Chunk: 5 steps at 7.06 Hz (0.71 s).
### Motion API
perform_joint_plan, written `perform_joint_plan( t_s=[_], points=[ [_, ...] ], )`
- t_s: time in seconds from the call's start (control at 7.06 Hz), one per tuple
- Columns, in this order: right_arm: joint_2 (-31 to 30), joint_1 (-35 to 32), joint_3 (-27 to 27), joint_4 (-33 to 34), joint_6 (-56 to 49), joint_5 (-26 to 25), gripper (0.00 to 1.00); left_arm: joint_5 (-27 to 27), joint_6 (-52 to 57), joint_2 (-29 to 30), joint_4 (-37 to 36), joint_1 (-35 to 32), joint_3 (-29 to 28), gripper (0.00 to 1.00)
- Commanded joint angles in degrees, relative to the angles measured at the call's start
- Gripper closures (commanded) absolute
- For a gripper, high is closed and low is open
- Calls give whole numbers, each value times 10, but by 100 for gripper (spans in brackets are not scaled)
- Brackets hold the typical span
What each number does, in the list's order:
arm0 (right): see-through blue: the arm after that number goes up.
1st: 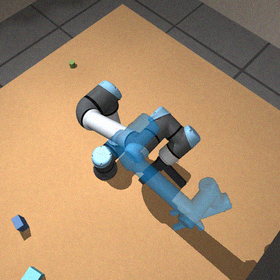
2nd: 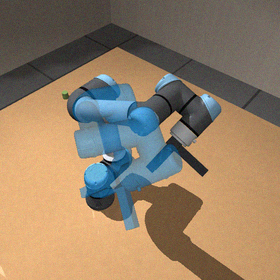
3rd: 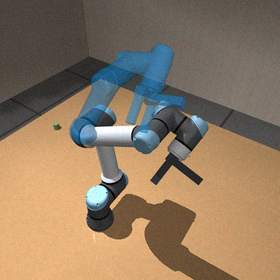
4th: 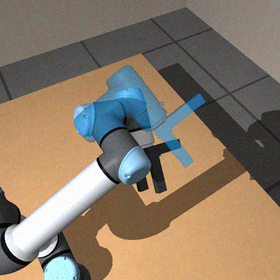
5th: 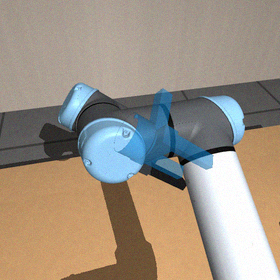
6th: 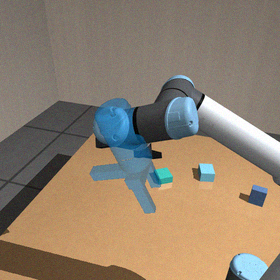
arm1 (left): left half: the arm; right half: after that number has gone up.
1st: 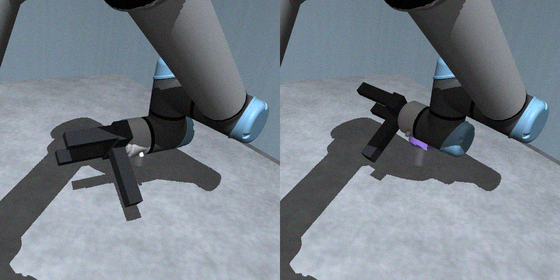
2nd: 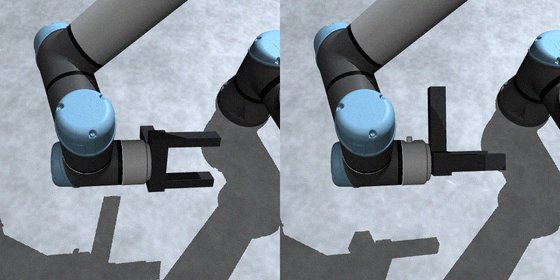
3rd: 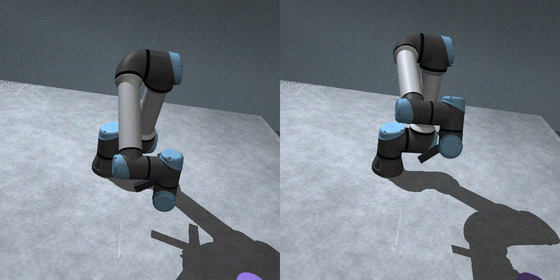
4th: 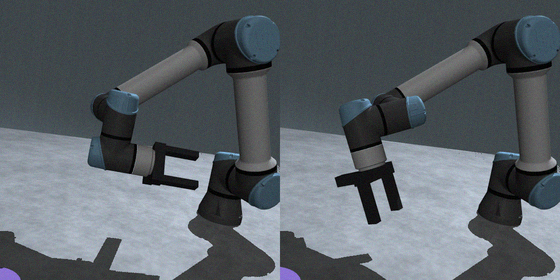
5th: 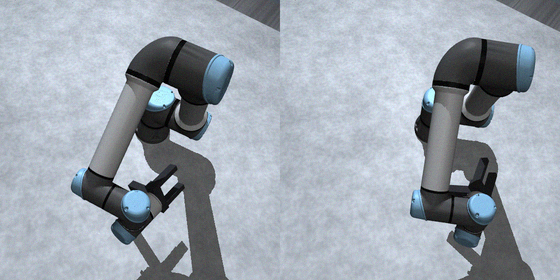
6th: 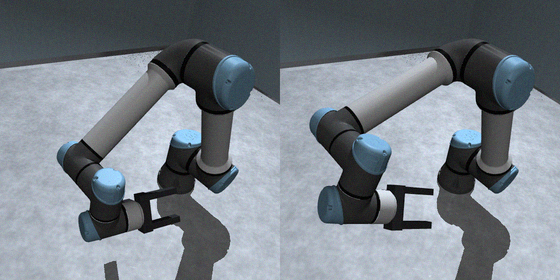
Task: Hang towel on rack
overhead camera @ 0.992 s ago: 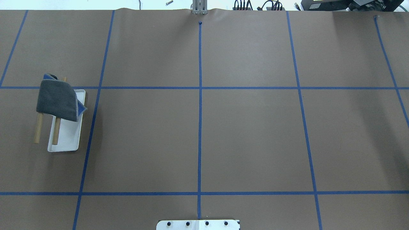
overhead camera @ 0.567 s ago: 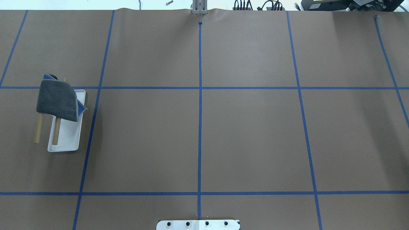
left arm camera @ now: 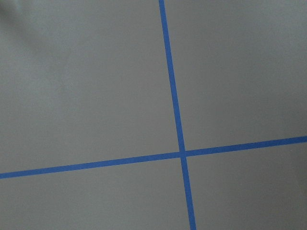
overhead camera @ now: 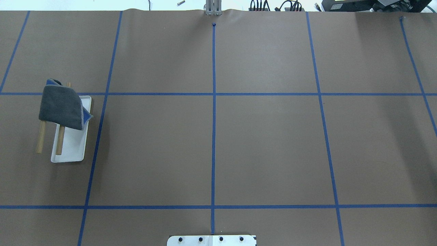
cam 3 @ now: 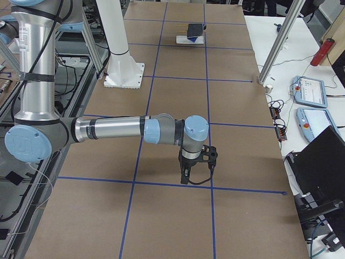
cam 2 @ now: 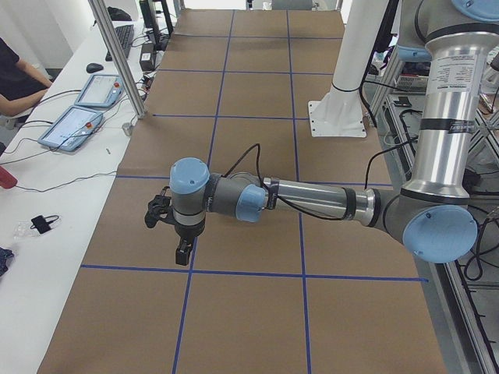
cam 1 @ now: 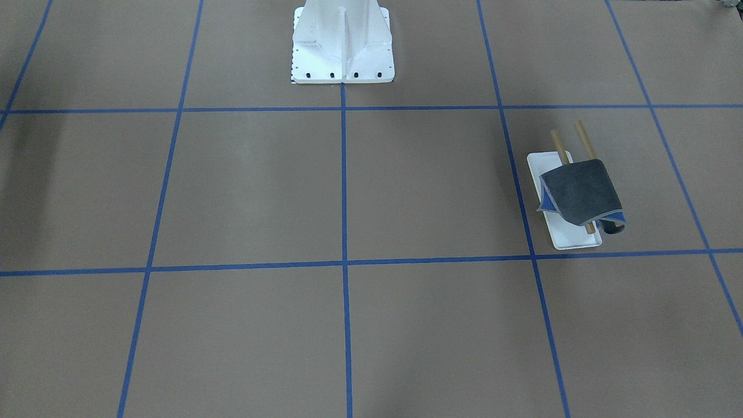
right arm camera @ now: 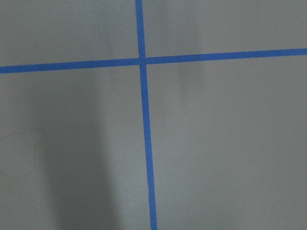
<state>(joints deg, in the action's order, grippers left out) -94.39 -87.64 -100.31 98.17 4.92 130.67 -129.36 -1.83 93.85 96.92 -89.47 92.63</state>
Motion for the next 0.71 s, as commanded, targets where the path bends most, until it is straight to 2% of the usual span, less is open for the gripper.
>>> perform_joint_plan(
  t_s=[0.0,0.57],
  points=[
    [-1,-2,-1,0,1,2,0,0,0,-1,-1,0,0,1],
    [3,-5,-1,1,1,9,0,0,0,-1,-1,0,-2,1]
  ],
)
